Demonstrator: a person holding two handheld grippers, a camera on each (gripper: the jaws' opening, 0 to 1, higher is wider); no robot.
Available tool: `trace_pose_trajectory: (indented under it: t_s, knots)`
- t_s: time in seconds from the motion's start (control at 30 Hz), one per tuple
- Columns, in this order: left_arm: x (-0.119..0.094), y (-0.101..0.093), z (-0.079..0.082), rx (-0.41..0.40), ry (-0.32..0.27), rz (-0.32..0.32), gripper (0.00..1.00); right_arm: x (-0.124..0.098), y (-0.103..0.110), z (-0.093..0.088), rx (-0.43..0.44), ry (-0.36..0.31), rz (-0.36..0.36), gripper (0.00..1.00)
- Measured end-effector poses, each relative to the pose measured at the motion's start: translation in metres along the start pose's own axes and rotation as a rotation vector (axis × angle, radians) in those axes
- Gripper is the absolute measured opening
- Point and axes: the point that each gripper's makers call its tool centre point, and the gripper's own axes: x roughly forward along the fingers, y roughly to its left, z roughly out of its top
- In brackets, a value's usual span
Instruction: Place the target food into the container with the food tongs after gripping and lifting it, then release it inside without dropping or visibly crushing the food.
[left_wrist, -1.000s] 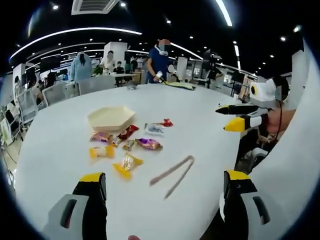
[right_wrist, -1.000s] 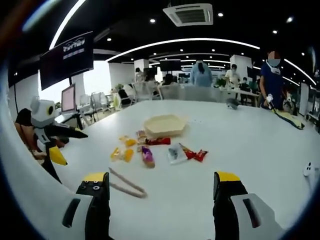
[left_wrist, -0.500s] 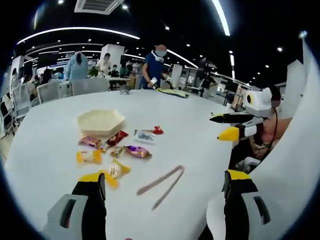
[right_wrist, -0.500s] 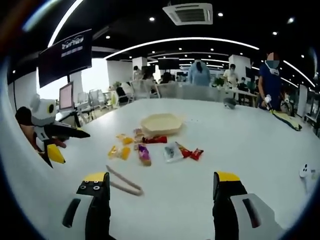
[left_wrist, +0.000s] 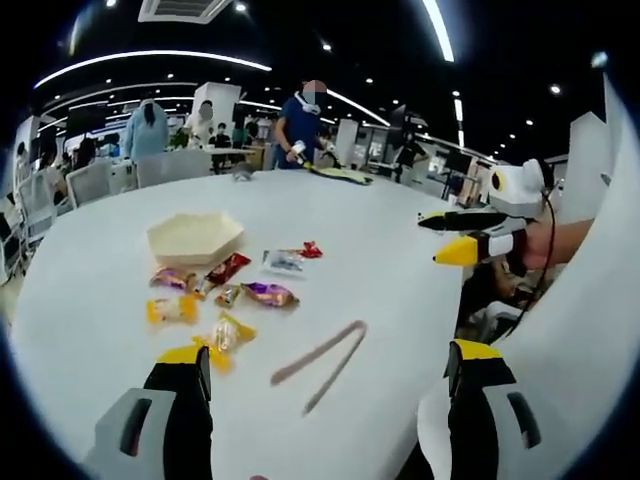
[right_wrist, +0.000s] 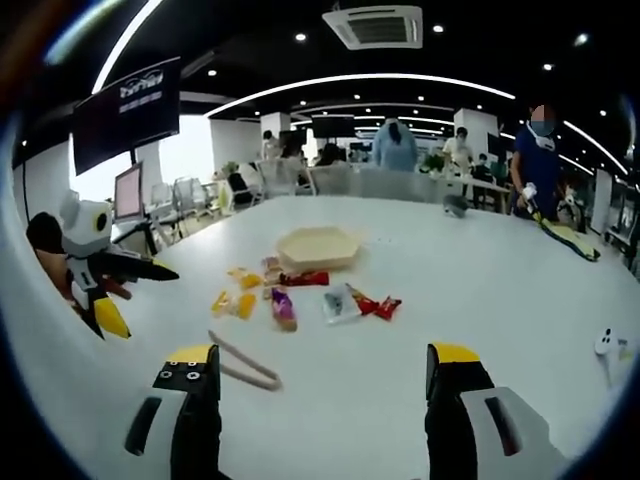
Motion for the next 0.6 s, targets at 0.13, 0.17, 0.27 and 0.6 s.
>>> trace_pose_trajectory:
  t_s: [0.13, 0.17, 0.27, 0.6]
  knots:
    - [0.0029, -0.0019, -0.0022, 0.013, 0.009, -0.010, 1.00, -0.0020, 0.0000, -0.0003, -0.007, 0.000, -0.002, 0.86]
    - [0.0038, -0.0028, -0.0038, 0.018, 0.016, -0.013, 1.00, -0.0024, -0.0002, -0.0012, -0.007, 0.004, -0.003, 0.86]
    - [0.0045, -0.0047, -0.0051, 0.026, 0.021, -0.020, 1.00, -0.0043, 0.0002, -0.0011, 0.000, -0.004, -0.008, 0.86]
    - [0.0068, -0.0066, -0.0088, 0.062, 0.031, -0.035, 0.99, -0.0090, 0.0000, -0.0046, -0.002, -0.002, -0.020, 0.85]
